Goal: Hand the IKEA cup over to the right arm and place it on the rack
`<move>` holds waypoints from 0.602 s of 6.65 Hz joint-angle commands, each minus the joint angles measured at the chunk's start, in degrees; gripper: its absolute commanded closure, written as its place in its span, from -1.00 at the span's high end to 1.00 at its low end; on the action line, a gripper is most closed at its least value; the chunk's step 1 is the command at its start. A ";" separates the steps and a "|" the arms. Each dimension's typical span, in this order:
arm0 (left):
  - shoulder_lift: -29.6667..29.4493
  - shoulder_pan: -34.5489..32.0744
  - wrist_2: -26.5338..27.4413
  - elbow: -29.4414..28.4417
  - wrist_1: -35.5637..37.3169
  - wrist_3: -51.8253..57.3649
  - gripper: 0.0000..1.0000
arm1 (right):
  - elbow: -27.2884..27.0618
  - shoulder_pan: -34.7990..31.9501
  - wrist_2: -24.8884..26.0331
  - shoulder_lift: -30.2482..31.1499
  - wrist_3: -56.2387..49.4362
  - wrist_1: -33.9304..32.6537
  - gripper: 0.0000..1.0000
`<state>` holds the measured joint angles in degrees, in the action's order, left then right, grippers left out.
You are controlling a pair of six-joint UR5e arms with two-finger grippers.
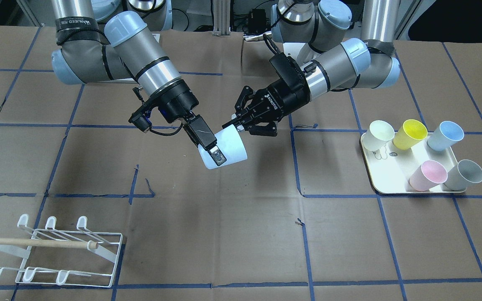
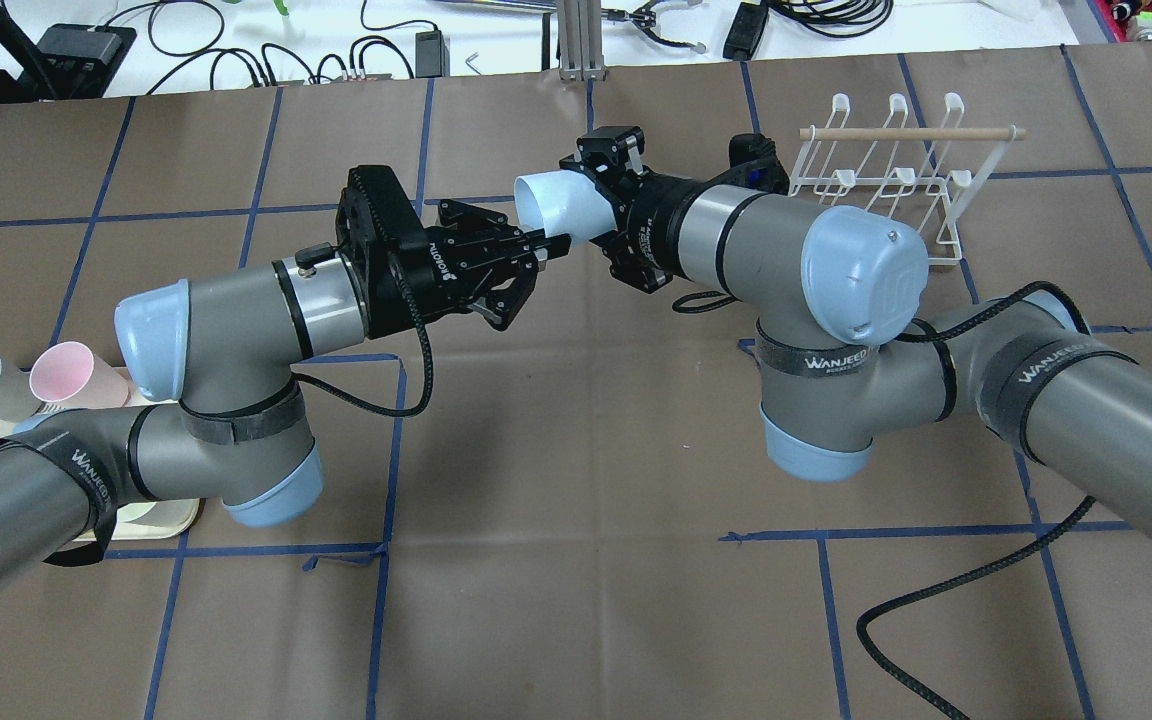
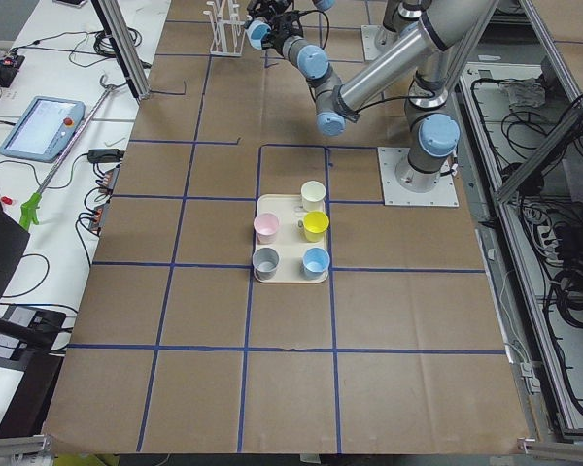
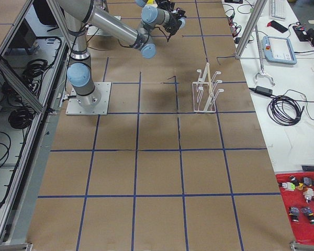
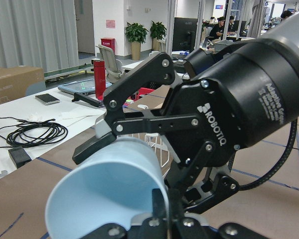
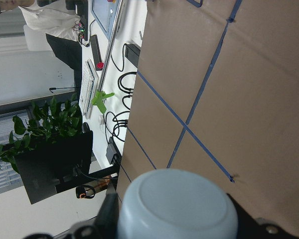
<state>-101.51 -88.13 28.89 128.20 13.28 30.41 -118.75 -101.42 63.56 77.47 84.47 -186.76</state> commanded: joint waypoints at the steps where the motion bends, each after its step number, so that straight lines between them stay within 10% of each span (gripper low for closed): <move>1: 0.00 0.06 0.11 -0.06 0.00 0.00 0.23 | 0.10 0.00 -0.36 -0.04 0.00 -0.01 -0.06; 3: 0.00 -0.03 0.03 -0.14 0.00 -1.66 0.94 | 0.10 0.09 -0.37 0.04 0.00 -0.01 -0.11; 4: 0.35 0.23 0.11 -0.14 0.00 -1.76 0.98 | 0.10 0.09 -0.37 0.05 0.00 -0.01 -0.20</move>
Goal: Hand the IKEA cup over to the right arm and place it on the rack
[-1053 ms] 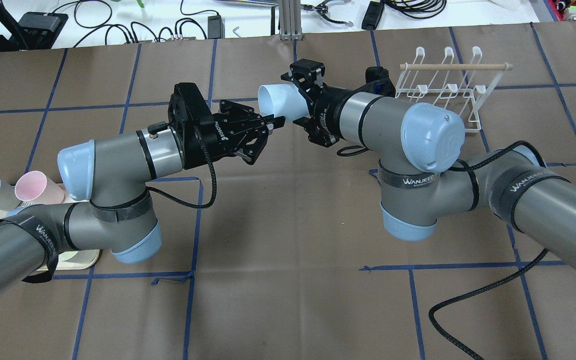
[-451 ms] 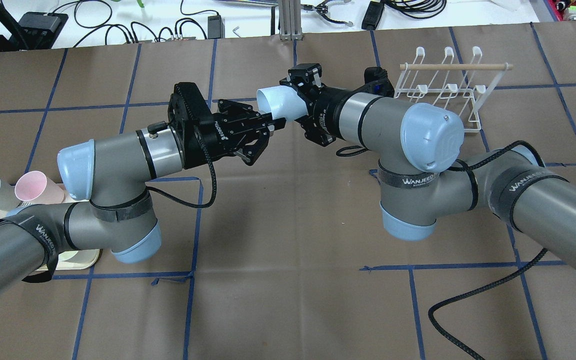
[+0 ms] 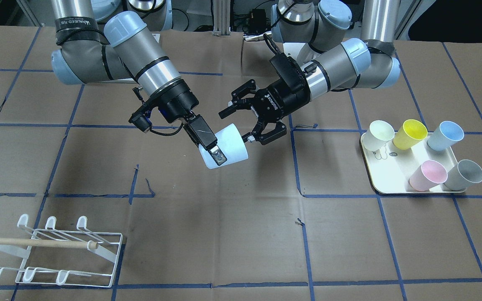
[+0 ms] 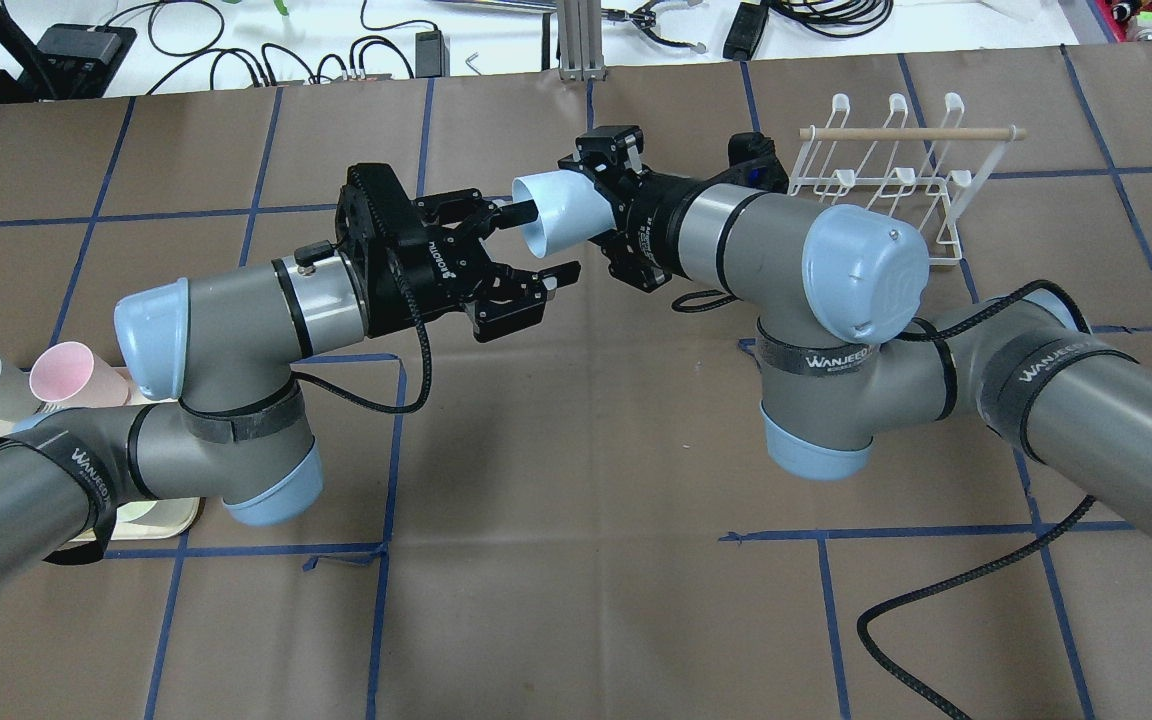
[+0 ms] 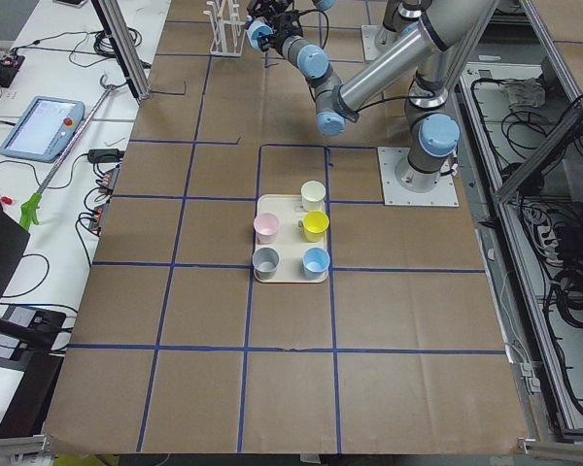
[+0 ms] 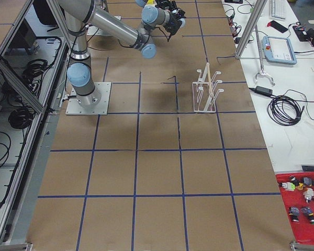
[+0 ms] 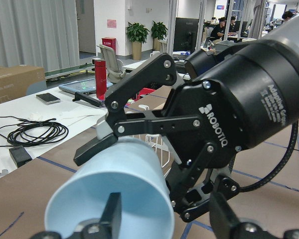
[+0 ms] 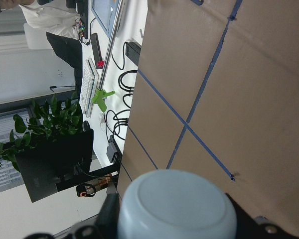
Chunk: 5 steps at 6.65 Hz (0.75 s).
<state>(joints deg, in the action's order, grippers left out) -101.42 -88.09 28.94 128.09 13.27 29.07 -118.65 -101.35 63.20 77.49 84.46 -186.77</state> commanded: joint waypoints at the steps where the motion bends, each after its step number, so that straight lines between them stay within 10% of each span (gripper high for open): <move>1: 0.60 0.80 -0.11 -0.03 -0.09 -0.59 0.98 | 0.00 0.01 -0.01 0.03 0.00 0.00 -0.24; 5: 2.01 9.68 -3.11 0.07 -0.26 -0.94 0.99 | 8.59 7.70 0.43 -2.69 -10.47 0.79 -0.70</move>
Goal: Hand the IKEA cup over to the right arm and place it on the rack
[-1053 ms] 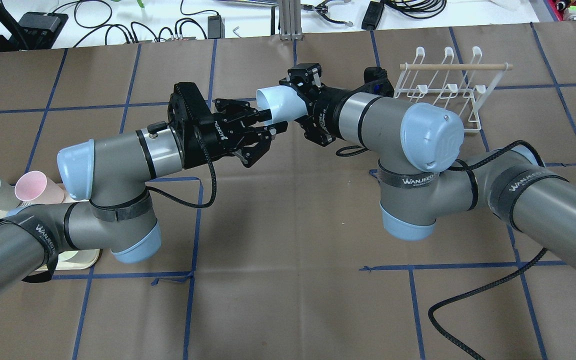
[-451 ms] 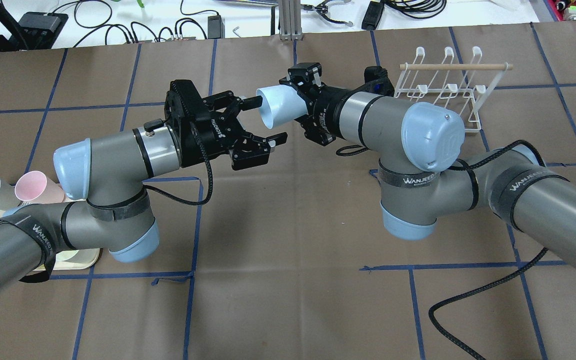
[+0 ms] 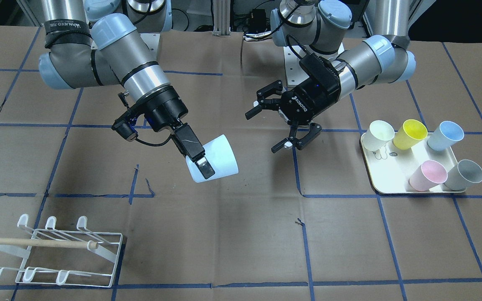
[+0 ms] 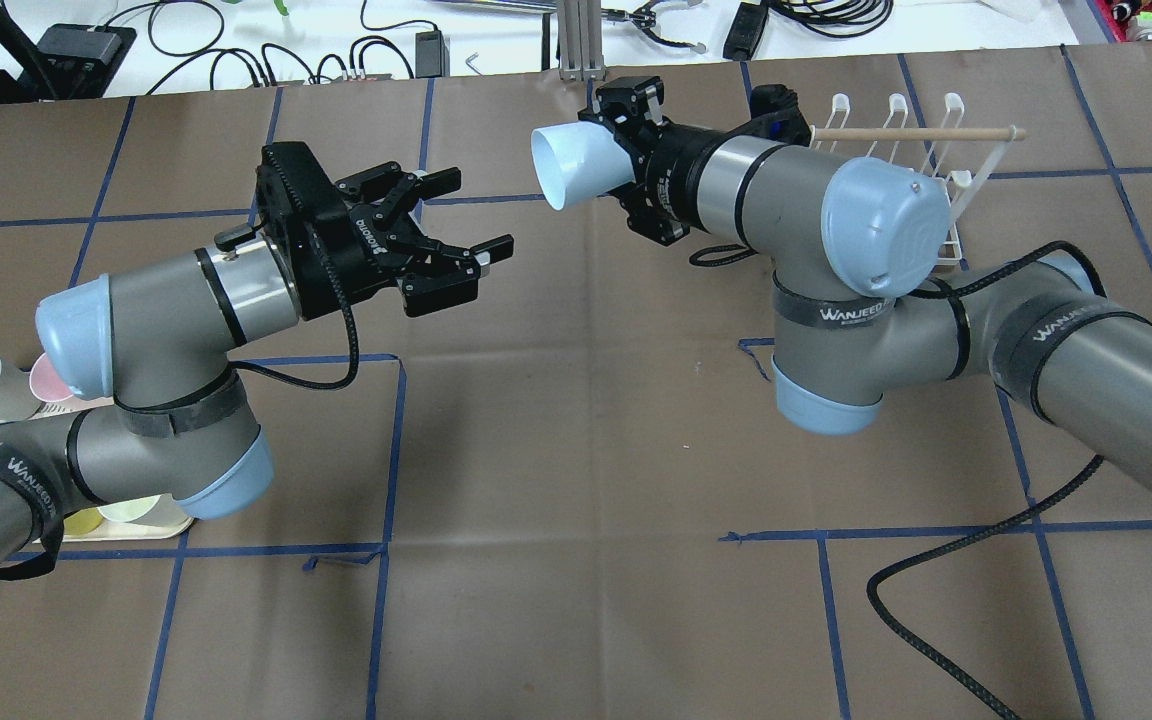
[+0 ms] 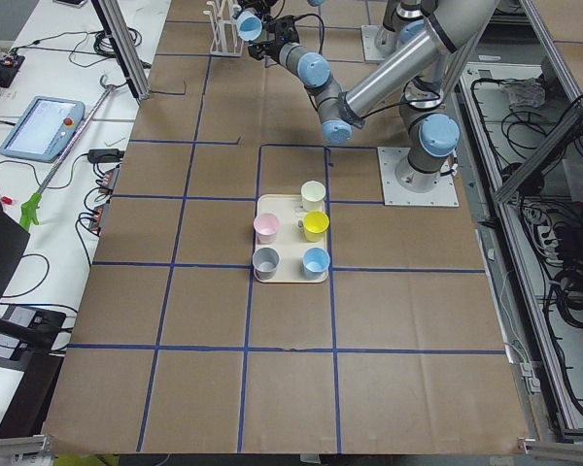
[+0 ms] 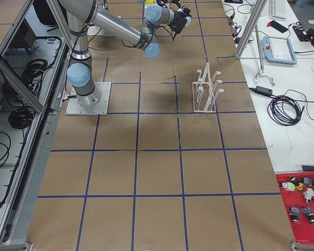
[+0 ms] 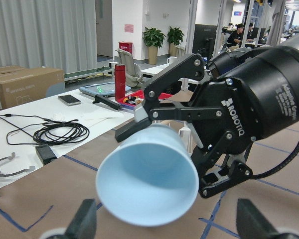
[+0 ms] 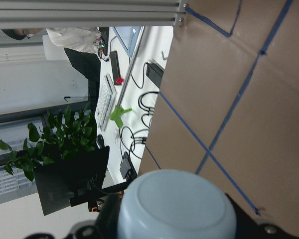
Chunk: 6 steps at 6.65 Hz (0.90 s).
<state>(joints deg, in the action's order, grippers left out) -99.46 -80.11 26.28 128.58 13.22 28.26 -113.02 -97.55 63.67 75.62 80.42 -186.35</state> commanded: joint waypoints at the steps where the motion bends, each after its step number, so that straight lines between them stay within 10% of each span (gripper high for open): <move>1: -0.12 1.80 1.30 -0.96 -1.17 -1.27 0.99 | 4.89 6.29 0.05 -0.91 -18.25 0.55 -0.71; 6: -0.64 -4.23 45.25 -26.57 -43.59 -10.82 0.99 | 11.92 17.63 9.27 -7.39 -76.58 1.09 -0.71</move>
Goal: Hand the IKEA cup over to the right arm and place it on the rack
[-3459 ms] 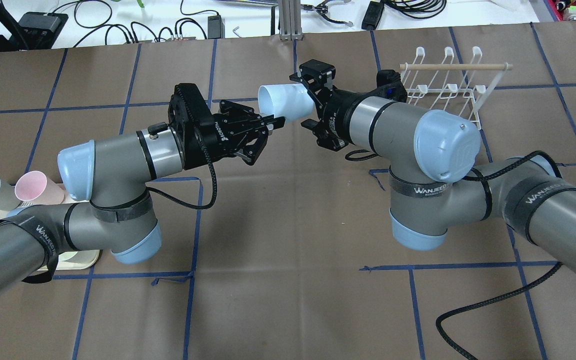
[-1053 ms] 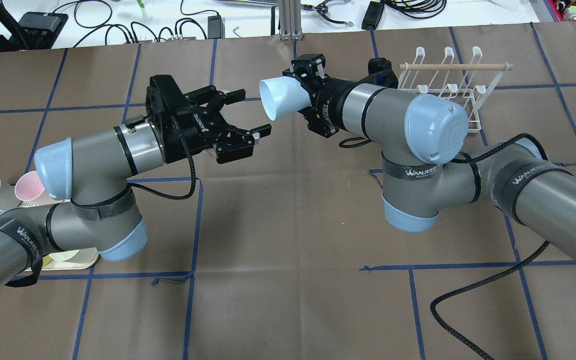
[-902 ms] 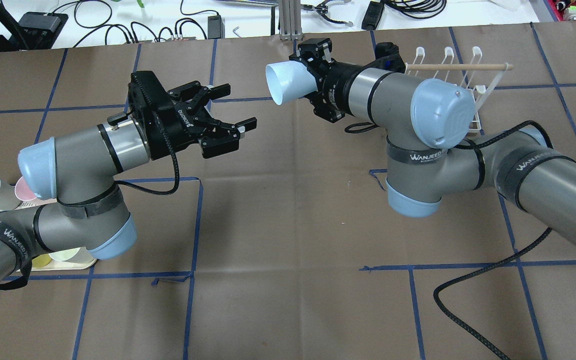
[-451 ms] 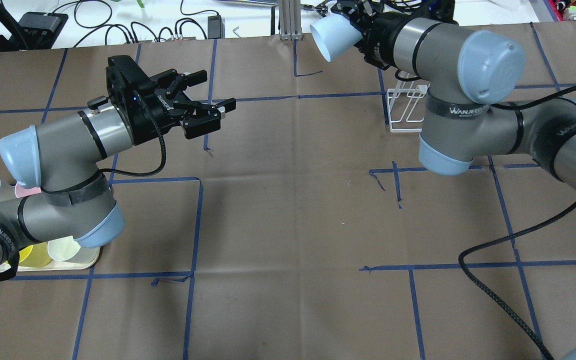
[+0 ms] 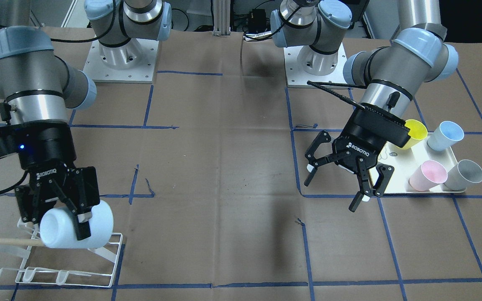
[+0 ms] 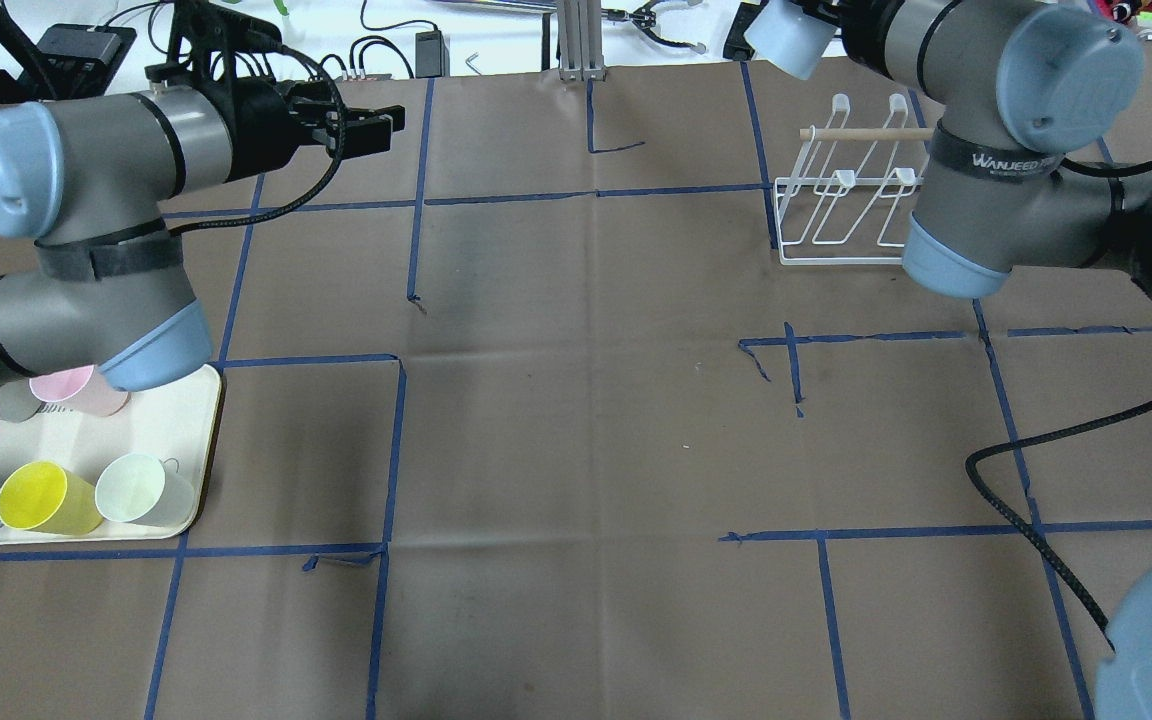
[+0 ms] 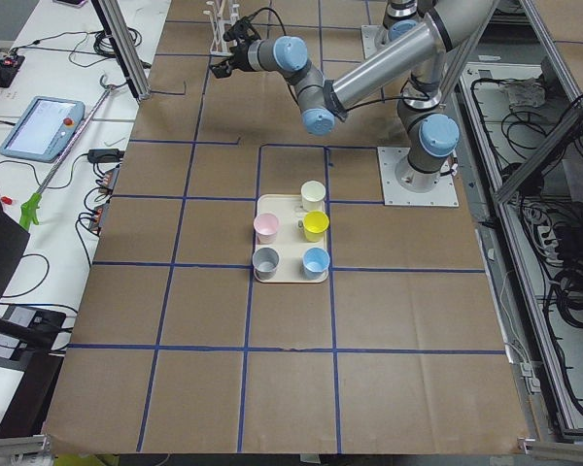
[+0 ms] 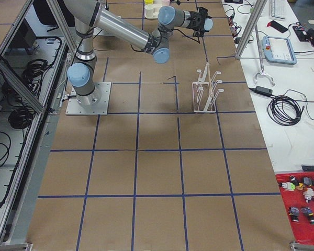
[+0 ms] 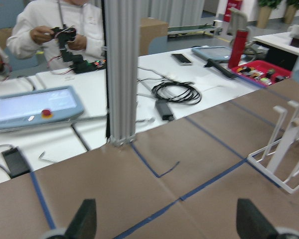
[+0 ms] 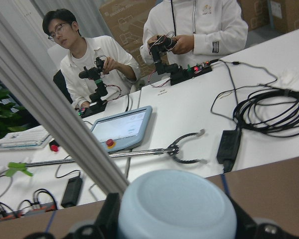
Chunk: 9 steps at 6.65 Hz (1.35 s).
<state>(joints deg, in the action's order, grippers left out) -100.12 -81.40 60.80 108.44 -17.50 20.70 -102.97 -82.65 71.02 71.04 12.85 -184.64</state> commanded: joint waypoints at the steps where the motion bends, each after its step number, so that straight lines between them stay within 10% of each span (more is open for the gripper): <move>1: 0.79 -6.28 18.83 -12.06 -29.79 -6.78 0.99 | 5.55 3.19 2.19 -7.27 -11.16 -1.59 -0.71; 3: 3.60 -7.46 24.71 -20.95 -61.88 -14.67 0.99 | 7.96 3.20 2.19 -14.33 -11.35 -8.88 -0.69; 5: 7.20 -7.46 28.83 -24.24 -77.18 -15.77 0.99 | 6.65 3.20 3.59 -14.61 -12.93 -8.81 -0.69; 9: 10.99 -3.53 28.76 -19.52 -77.51 -12.98 0.99 | 2.17 2.85 3.77 -15.23 -12.85 -8.99 -0.47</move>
<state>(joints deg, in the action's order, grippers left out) -90.03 -87.50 89.51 87.20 -94.89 6.21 -99.64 -79.61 74.71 55.95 -0.02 -193.59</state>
